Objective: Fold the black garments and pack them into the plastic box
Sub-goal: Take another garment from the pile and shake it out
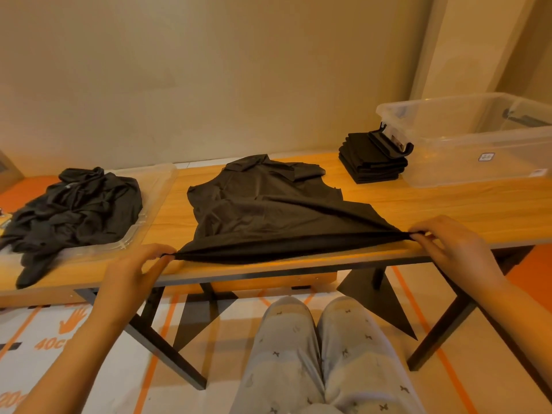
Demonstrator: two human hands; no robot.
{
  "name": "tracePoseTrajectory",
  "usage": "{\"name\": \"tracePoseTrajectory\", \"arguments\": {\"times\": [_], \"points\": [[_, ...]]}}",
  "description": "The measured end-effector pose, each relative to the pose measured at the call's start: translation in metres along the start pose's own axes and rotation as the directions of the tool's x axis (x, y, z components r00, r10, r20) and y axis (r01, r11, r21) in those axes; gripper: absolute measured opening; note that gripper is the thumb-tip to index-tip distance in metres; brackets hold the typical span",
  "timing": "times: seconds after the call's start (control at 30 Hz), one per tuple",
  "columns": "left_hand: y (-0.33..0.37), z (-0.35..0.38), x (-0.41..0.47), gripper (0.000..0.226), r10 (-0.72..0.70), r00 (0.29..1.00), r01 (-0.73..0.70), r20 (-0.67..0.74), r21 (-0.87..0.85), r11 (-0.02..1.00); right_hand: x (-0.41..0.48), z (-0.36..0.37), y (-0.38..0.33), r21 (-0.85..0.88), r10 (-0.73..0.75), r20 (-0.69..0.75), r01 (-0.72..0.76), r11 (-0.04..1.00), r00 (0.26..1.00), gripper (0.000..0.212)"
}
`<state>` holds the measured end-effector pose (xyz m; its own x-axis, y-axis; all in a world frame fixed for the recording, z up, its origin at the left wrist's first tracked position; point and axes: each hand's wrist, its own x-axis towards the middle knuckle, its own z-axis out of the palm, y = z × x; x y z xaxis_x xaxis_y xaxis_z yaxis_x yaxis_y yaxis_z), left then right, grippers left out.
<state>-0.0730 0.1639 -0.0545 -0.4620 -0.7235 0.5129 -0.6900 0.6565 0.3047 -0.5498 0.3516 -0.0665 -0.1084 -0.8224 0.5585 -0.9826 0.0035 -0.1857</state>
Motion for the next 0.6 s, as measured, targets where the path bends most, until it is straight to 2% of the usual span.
{"name": "tracePoseTrajectory", "arguments": {"times": [0.17,0.3,0.43,0.6], "points": [[0.0,-0.025,0.043,0.029,0.008,0.997,-0.011,-0.076,-0.051,0.999,0.048,-0.031,-0.012,0.244,0.183,-0.03,-0.171,0.955,0.983,0.015],[0.009,-0.055,0.076,0.039,0.038,0.995,-0.046,-0.098,-0.085,0.995,0.088,-0.062,-0.019,0.41,0.229,-0.042,-0.192,0.892,0.973,0.013],[0.011,-0.089,0.115,0.034,0.068,0.993,-0.077,-0.101,-0.088,0.993,0.129,-0.09,-0.024,0.422,0.189,-0.012,-0.166,0.891,0.982,0.018],[0.021,-0.137,0.165,0.023,0.056,0.994,-0.065,-0.089,-0.093,0.994,0.182,-0.133,-0.03,0.377,0.132,-0.053,-0.103,0.921,0.99,0.021]]}}
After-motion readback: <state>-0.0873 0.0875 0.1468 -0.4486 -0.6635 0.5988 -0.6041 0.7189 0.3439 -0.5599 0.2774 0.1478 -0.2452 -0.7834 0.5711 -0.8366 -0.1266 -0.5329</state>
